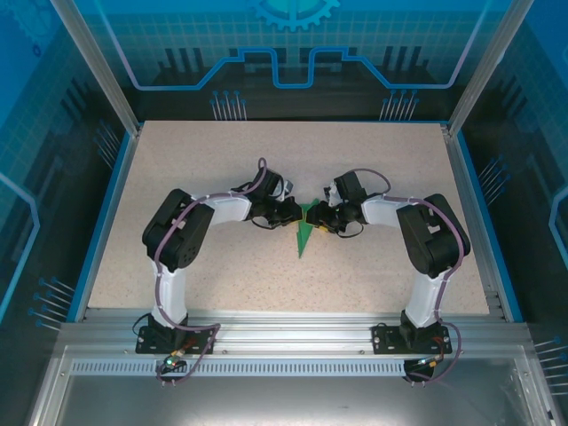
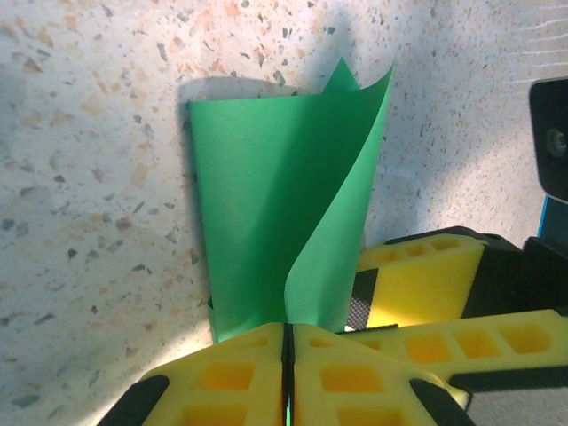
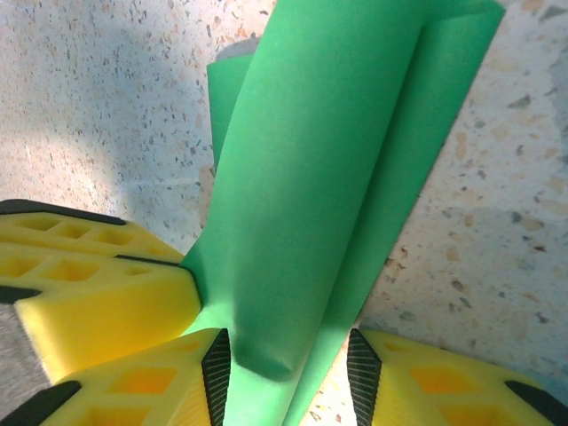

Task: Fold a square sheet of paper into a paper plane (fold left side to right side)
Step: Fold the wing for the fifth time at the center of the table.

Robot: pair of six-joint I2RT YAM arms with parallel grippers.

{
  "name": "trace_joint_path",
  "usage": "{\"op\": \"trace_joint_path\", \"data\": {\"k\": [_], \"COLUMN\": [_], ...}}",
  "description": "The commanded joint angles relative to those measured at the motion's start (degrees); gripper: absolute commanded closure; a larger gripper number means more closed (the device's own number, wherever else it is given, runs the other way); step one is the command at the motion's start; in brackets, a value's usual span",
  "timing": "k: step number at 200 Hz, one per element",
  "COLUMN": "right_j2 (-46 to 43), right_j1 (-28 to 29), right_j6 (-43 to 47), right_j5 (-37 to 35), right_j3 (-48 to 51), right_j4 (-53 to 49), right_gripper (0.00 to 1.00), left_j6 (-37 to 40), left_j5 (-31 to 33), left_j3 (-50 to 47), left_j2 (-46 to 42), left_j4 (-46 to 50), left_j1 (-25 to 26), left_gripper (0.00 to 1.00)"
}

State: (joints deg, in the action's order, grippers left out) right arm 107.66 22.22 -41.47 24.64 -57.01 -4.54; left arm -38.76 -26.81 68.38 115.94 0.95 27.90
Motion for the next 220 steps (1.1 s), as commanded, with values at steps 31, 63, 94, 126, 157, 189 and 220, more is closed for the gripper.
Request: {"op": "trace_joint_path", "data": {"k": [31, 63, 94, 126, 157, 189, 220], "right_j2": [3.1, -1.38, -2.87, -0.59, 1.6, 3.94, 5.77], "right_j1": [2.27, -0.78, -4.04, -5.06, -5.1, -5.07, -4.9], "right_j6": [1.7, 0.92, -0.45, -2.14, -3.25, -3.48, -3.38], "right_j5": [-0.2, 2.01, 5.36, 6.72, 5.36, 4.14, 3.39], "right_j3": [0.53, 2.4, 2.6, -0.52, -4.4, -8.32, -11.12], "right_j4": [0.47, 2.74, 5.49, 6.03, 3.57, 0.38, -2.07], "right_gripper": [0.57, 0.53, 0.41, 0.31, 0.24, 0.19, 0.18], "left_j6": [2.29, 2.55, 2.44, 2.46, 2.38, 2.29, 2.03], "left_j5": [0.57, 0.42, 0.16, 0.01, 0.03, 0.07, -0.07], "left_j3": [2.15, 2.02, 1.94, 1.99, 1.85, 1.98, 2.06], "left_j2": [2.01, 1.58, 1.66, 1.56, 1.48, 1.48, 1.48], "left_j4": [2.4, 2.5, 2.38, 2.24, 2.22, 2.25, 1.96], "left_j1": [-0.75, -1.06, -1.01, -1.01, -1.01, -1.01, -1.07], "left_gripper": [0.89, 0.9, 0.9, 0.9, 0.9, 0.9, 0.9]}}
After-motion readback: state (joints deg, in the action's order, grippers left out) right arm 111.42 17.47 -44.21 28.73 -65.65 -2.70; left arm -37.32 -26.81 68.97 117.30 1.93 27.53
